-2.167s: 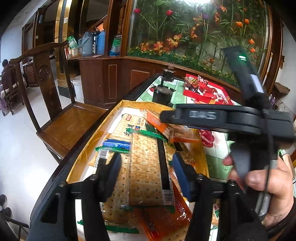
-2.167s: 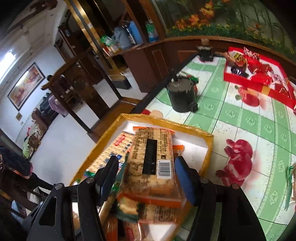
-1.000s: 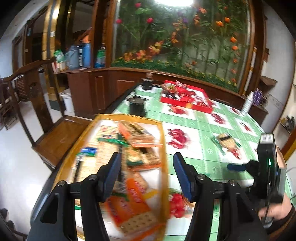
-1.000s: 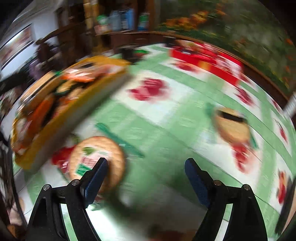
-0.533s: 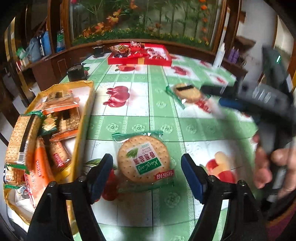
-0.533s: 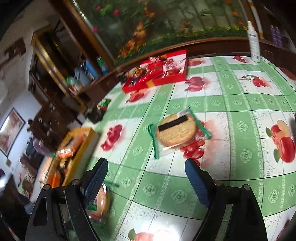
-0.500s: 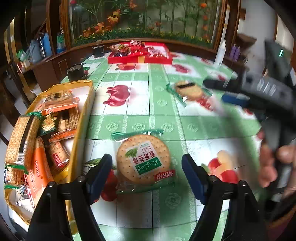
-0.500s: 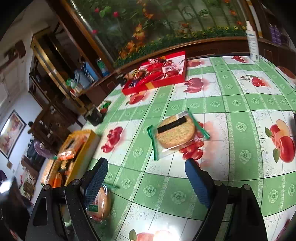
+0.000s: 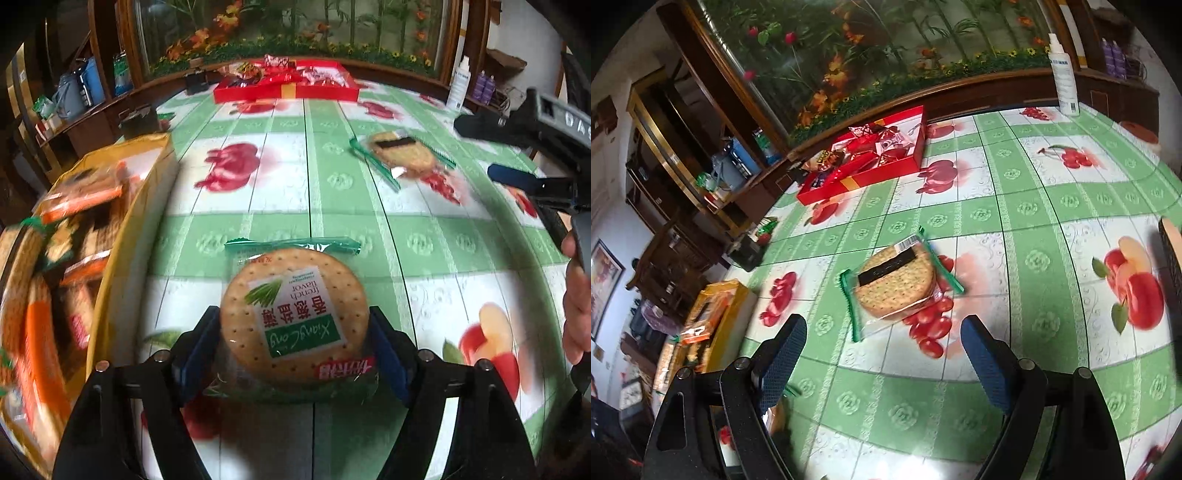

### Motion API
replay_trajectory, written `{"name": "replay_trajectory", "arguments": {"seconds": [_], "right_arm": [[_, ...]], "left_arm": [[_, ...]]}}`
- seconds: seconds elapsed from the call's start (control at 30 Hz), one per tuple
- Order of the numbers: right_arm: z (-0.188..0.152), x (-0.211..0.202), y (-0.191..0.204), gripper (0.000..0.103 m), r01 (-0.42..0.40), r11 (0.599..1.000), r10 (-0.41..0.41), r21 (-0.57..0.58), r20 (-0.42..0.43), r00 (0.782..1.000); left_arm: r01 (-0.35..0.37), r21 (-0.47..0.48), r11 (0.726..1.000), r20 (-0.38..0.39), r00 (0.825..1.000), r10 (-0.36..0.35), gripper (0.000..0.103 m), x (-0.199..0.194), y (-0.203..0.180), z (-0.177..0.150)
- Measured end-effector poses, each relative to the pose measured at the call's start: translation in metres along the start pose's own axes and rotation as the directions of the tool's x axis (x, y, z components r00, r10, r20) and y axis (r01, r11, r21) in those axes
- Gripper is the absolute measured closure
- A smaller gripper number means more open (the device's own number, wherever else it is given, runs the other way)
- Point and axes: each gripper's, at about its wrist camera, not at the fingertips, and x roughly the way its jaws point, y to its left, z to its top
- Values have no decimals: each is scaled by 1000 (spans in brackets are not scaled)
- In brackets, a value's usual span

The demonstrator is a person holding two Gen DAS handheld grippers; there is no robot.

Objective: Organize snacks
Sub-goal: 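Grasp the round Xiang biscuit pack with left tool while right grasps a round biscuit pack, then lift both round biscuit packs off the table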

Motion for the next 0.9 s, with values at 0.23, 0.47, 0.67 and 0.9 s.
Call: {"name": "replay_trajectory", "arguments": {"seconds": [0.23, 0.47, 0.67, 0.9], "right_arm": [[25, 47, 6, 13, 109, 983, -119, -150, -63, 991], [25, 88, 19, 10, 164, 941, -201, -295, -99, 975], [16, 92, 23, 11, 163, 930, -205, -329, -96, 974], [8, 84, 32, 21, 159, 925, -206, -346, -103, 973]], "left_arm": [[40, -59, 997, 44, 998, -37, 27, 11, 10, 17], [56, -64, 996, 48, 997, -53, 27, 10, 14, 17], [56, -40, 998, 45, 998, -54, 27, 12, 8, 18], [80, -60, 995, 55, 996, -76, 27, 11, 12, 18]]}}
